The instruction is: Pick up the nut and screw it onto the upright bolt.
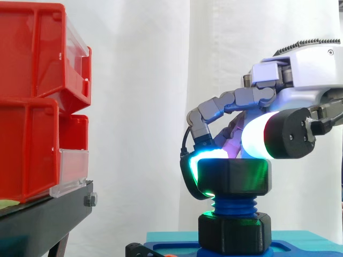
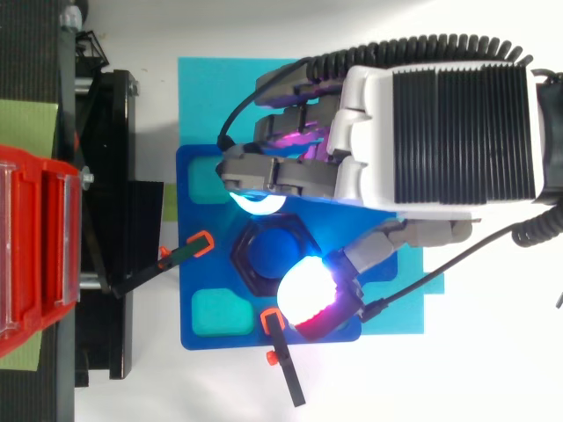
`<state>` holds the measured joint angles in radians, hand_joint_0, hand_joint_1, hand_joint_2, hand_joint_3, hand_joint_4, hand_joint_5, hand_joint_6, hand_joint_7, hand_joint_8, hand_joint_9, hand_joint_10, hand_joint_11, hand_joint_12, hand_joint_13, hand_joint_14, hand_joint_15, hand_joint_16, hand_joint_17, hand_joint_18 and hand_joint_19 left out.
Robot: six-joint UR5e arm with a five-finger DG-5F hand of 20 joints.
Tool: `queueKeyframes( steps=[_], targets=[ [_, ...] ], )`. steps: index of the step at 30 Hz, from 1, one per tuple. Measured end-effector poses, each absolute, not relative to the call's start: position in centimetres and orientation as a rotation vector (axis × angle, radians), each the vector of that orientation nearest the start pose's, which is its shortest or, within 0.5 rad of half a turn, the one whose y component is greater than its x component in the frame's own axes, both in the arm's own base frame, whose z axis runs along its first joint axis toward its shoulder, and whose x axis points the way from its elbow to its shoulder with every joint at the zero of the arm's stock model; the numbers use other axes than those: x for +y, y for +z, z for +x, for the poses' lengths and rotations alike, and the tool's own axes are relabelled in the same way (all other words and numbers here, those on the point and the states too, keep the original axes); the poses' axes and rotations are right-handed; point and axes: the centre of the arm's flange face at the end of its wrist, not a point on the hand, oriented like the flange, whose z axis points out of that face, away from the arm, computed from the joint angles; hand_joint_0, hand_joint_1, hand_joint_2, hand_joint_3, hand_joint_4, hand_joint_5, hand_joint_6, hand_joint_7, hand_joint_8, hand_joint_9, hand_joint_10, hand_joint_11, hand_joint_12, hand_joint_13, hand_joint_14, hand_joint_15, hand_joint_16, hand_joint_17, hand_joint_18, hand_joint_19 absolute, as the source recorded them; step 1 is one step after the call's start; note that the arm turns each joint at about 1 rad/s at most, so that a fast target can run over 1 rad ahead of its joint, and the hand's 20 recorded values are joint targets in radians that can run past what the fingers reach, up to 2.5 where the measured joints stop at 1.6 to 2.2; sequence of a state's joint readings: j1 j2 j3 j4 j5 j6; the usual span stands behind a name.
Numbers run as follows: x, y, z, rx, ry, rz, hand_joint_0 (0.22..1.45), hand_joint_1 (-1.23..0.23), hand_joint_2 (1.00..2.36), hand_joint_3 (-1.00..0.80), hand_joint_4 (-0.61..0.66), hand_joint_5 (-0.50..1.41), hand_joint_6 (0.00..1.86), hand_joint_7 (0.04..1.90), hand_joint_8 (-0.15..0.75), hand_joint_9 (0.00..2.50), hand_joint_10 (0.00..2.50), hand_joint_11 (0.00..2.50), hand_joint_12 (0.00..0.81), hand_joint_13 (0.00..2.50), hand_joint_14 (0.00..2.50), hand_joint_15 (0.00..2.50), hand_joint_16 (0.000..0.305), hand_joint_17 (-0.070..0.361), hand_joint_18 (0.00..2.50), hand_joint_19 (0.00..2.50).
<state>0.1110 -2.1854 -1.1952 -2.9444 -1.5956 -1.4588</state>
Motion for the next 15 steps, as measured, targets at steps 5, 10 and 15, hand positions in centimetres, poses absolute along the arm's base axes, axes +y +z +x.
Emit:
queueKeyframes(
  steps=[5,10,15],
  targets=[
    [-5.8,31.3,73.1,1.613,0.201,-0.026,0.51,-0.25,1.00,-0.50,0.01,0.11,0.50,1.45,0.165,1.46,0.00,0.00,0.109,0.99,0.00,0.00,0.013,0.029,0.75,0.23],
    [-6.7,31.4,73.0,1.604,0.207,-0.031,0.51,-0.25,1.00,-0.50,0.02,0.11,0.50,1.45,0.155,1.52,0.00,0.00,0.109,1.02,0.00,0.00,0.012,0.026,0.78,0.24],
    [-7.7,31.6,73.0,1.589,0.209,-0.033,0.51,-0.24,1.00,-0.50,0.03,0.08,0.50,1.47,0.184,1.41,0.00,0.00,0.128,0.95,0.00,0.00,0.014,0.032,0.72,0.23]
  ],
)
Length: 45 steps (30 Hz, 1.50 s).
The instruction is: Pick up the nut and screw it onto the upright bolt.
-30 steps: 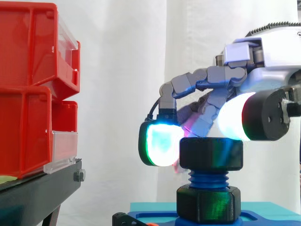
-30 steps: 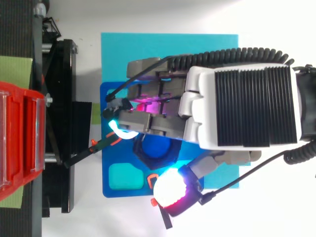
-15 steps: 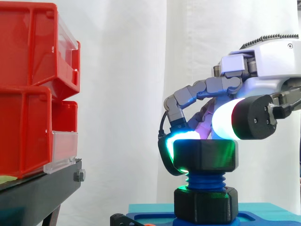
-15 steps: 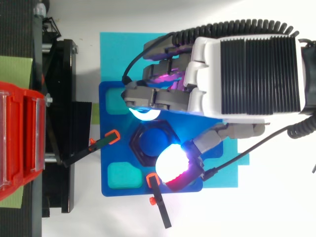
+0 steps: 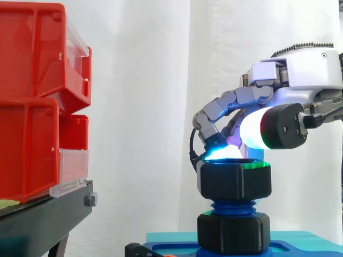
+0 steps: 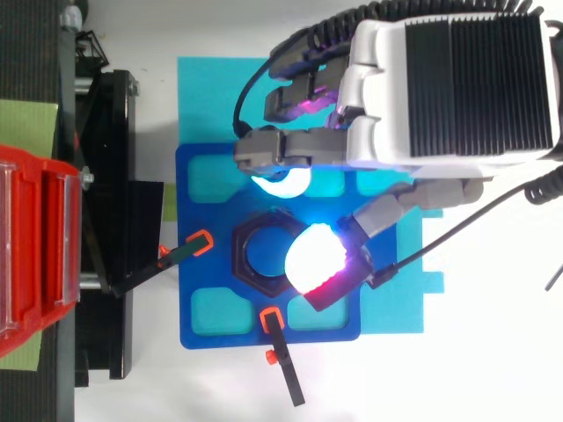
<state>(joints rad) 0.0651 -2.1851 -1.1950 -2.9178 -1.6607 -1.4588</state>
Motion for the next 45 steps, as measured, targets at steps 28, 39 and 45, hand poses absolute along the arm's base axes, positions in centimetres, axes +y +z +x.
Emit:
queueKeyframes(
  steps=[28,39,45],
  targets=[
    [-6.7,32.7,74.2,1.477,0.229,-0.058,0.49,-0.22,1.00,-0.50,0.13,-0.11,0.50,0.66,0.180,0.85,0.00,0.00,0.181,0.70,0.00,0.00,0.024,0.054,0.45,0.14],
    [-4.0,32.3,74.1,1.520,0.241,-0.021,0.49,-0.23,1.00,-0.50,0.14,-0.10,0.50,0.73,0.191,0.86,0.00,0.00,0.188,0.71,0.00,0.00,0.024,0.054,0.44,0.14],
    [-3.2,31.9,73.9,1.553,0.254,-0.013,0.51,-0.23,1.00,-0.50,0.16,-0.08,0.50,0.95,0.198,0.86,0.00,0.00,0.185,0.70,0.00,0.00,0.024,0.053,0.43,0.15]
  ],
)
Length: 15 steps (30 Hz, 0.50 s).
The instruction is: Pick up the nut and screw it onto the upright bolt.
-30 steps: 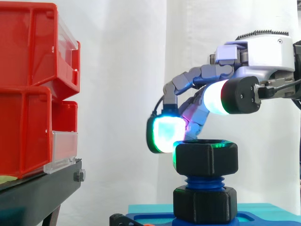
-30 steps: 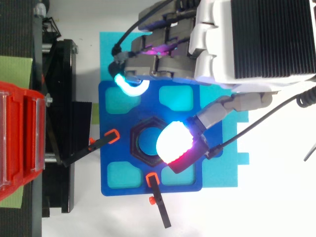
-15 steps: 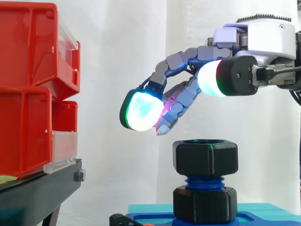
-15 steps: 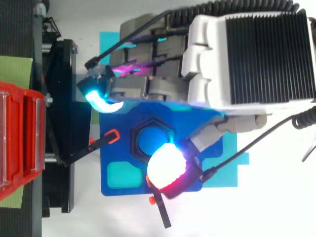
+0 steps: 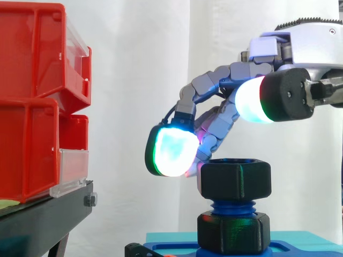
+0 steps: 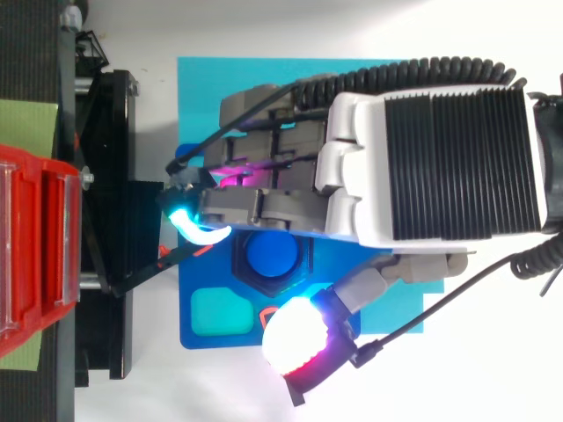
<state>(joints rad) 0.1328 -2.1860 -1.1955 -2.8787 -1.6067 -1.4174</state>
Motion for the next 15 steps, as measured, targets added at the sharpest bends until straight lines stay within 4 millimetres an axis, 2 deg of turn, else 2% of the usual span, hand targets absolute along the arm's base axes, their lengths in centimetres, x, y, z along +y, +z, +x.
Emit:
queueKeyframes(
  steps=[7,15],
  targets=[
    [-2.71,31.61,73.62,1.582,0.260,-0.017,0.50,-0.24,1.00,-0.50,0.16,-0.07,0.50,0.99,0.199,0.85,0.00,0.00,0.189,0.71,0.00,0.00,0.024,0.055,0.43,0.15],
    [-2.62,31.54,73.54,1.589,0.262,-0.020,0.51,-0.24,1.00,-0.50,0.16,-0.06,0.50,1.12,0.205,0.85,0.00,0.00,0.187,0.72,0.00,0.00,0.025,0.056,0.44,0.16]
  ],
)
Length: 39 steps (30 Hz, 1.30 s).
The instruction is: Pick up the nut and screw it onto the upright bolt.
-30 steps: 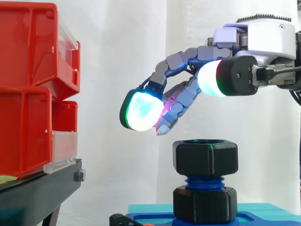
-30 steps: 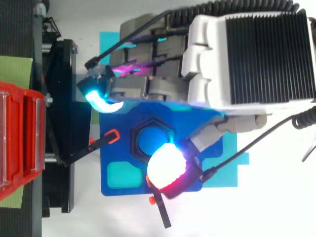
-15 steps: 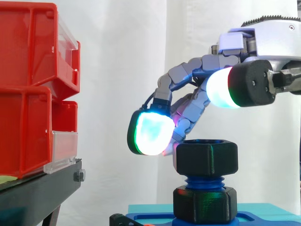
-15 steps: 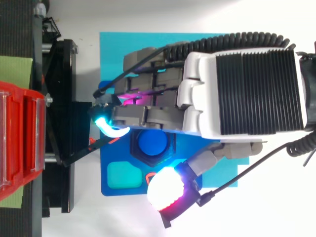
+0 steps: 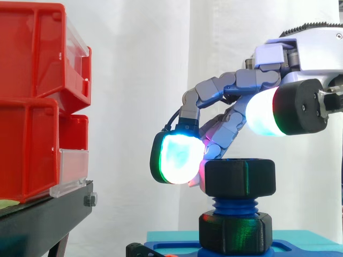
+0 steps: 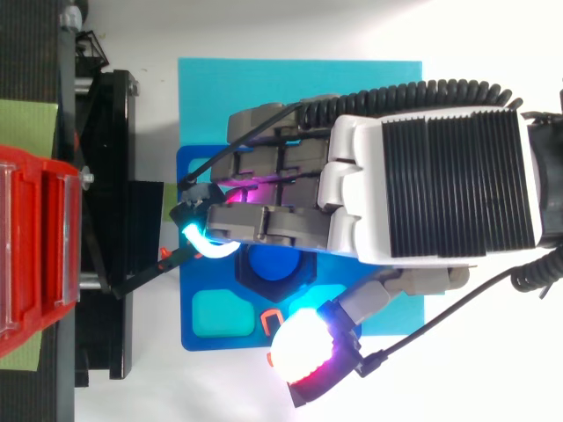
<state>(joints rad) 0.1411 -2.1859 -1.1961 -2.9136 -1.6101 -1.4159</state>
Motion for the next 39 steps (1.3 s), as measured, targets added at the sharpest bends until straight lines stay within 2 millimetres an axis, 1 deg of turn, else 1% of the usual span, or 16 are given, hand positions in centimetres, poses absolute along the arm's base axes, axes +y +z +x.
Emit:
queueKeyframes(
  steps=[7,12,14,18,20,23,27,29,34,37,39],
  targets=[
    [-2.6,31.6,73.6,1.586,0.265,-0.022,0.52,-0.26,1.00,-0.50,0.12,-0.05,0.50,1.28,0.207,0.86,0.00,0.00,0.187,0.74,0.00,0.00,0.024,0.054,0.45,0.17],
    [-3.0,31.6,73.6,1.585,0.263,-0.020,0.52,-0.26,1.00,-0.50,0.10,-0.04,0.50,1.35,0.211,0.88,0.00,0.00,0.182,0.74,0.00,0.00,0.023,0.053,0.48,0.18],
    [-3.2,31.6,73.6,1.585,0.261,-0.018,0.52,-0.27,1.00,-0.50,0.09,-0.03,0.50,1.43,0.211,0.89,0.00,0.00,0.181,0.75,0.00,0.00,0.023,0.052,0.49,0.17],
    [-3.5,31.6,73.6,1.581,0.257,-0.016,0.53,-0.27,1.00,-0.50,0.08,-0.03,0.50,1.49,0.218,0.91,0.00,0.00,0.177,0.76,0.00,0.00,0.022,0.051,0.50,0.18],
    [-3.7,31.6,73.6,1.579,0.255,-0.014,0.53,-0.27,1.00,-0.50,0.08,-0.03,0.51,1.48,0.215,0.91,0.00,0.00,0.178,0.77,0.00,0.00,0.022,0.050,0.51,0.18],
    [-3.9,31.6,73.6,1.578,0.252,-0.012,0.53,-0.27,1.00,-0.50,0.05,-0.02,0.55,1.45,0.217,0.93,0.00,0.00,0.174,0.79,0.00,0.00,0.022,0.049,0.53,0.19],
    [-4.5,31.6,73.5,1.578,0.250,-0.011,0.54,-0.28,1.00,-0.50,0.06,-0.01,0.57,1.44,0.223,0.98,0.00,0.00,0.164,0.82,0.00,0.00,0.021,0.047,0.56,0.20],
    [-4.8,31.6,73.5,1.579,0.250,-0.011,0.54,-0.29,1.00,-0.50,0.07,0.01,0.55,1.53,0.231,1.08,0.00,0.00,0.148,0.88,0.00,0.00,0.020,0.046,0.63,0.22],
    [-5.4,31.6,73.4,1.580,0.248,-0.010,0.55,-0.31,1.00,-0.50,0.07,0.03,0.54,1.56,0.225,1.21,0.00,0.00,0.130,0.96,0.00,0.00,0.019,0.042,0.74,0.24],
    [-5.6,31.7,73.4,1.577,0.250,-0.011,0.56,-0.32,1.00,-0.50,0.06,0.05,0.56,1.51,0.225,1.29,0.00,0.00,0.121,1.01,0.00,0.00,0.018,0.040,0.77,0.25],
    [-5.8,31.7,73.4,1.576,0.252,-0.014,0.56,-0.32,1.00,-0.50,0.05,0.05,0.57,1.47,0.220,1.40,0.00,0.00,0.115,1.04,0.00,0.00,0.017,0.039,0.80,0.25]
  ],
)
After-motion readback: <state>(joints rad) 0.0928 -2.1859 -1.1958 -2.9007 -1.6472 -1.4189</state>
